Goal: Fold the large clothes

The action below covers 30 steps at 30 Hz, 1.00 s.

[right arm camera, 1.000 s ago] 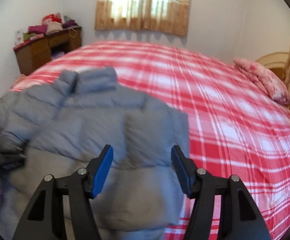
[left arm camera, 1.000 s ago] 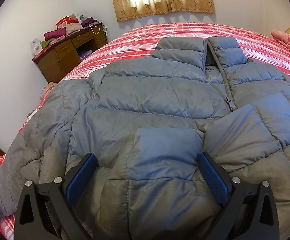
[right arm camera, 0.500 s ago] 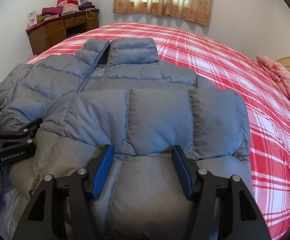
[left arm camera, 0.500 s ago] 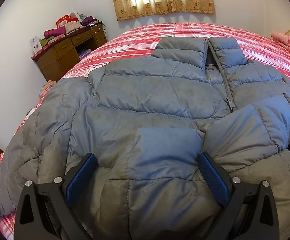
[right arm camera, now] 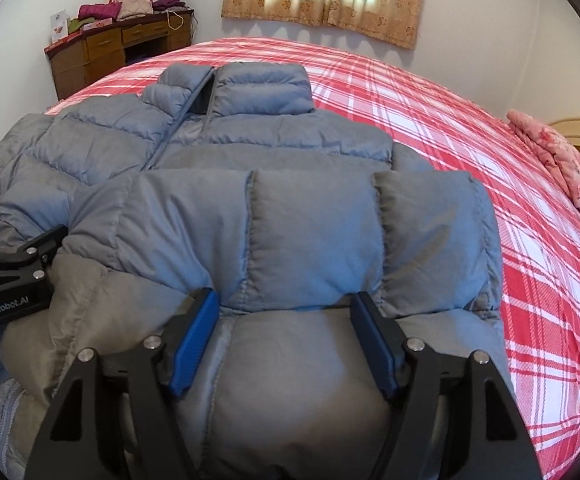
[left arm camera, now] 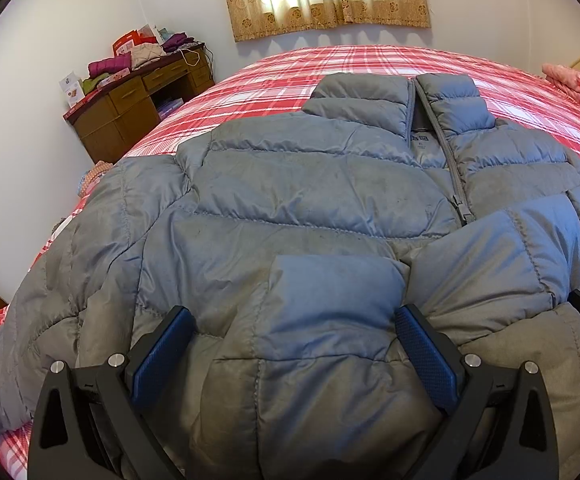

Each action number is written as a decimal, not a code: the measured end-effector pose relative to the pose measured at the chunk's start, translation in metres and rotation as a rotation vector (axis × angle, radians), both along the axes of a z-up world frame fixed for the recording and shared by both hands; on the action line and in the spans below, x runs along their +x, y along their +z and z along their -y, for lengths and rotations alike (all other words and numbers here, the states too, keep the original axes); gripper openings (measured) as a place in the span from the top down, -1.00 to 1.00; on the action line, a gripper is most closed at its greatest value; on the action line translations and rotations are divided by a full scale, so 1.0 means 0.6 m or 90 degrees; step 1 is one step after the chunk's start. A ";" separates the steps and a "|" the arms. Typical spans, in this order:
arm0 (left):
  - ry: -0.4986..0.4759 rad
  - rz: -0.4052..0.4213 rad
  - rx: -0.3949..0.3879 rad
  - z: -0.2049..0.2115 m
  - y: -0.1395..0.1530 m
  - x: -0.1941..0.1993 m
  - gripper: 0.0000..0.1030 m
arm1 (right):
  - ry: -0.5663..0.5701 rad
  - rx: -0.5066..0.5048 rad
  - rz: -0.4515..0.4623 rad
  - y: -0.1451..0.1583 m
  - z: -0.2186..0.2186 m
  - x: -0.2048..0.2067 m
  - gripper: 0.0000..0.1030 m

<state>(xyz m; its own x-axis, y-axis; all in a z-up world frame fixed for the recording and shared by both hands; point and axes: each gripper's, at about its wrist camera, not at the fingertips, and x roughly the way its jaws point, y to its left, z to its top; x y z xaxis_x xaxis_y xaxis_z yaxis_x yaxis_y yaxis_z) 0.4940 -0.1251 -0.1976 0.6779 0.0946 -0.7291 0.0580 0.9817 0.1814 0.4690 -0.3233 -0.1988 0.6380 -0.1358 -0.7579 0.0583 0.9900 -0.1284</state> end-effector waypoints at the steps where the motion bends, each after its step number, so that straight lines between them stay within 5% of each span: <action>1: 0.000 0.000 -0.001 0.000 0.000 0.000 -0.98 | -0.001 -0.001 0.000 0.000 0.000 0.001 -0.39; 10: -0.005 -0.010 -0.002 -0.001 0.003 0.003 -0.98 | -0.003 0.011 -0.011 0.005 0.007 0.005 -0.46; 16: -0.064 0.054 0.025 -0.057 0.096 -0.076 -0.98 | 0.000 0.062 0.057 0.065 0.037 -0.089 -0.57; 18: -0.058 0.076 0.035 -0.110 0.119 -0.110 -0.98 | 0.000 0.062 0.059 0.070 0.047 -0.123 -0.74; 21: -0.007 0.090 0.069 -0.214 0.130 -0.151 -0.98 | -0.002 0.051 0.049 0.066 0.057 -0.170 -0.74; 24: 0.092 0.078 0.096 -0.349 0.127 -0.191 -0.98 | 0.005 0.044 0.052 0.066 0.060 -0.212 -0.74; 30: 0.271 0.050 0.073 -0.588 0.128 -0.270 -0.98 | 0.028 0.027 0.076 0.068 0.045 -0.245 -0.77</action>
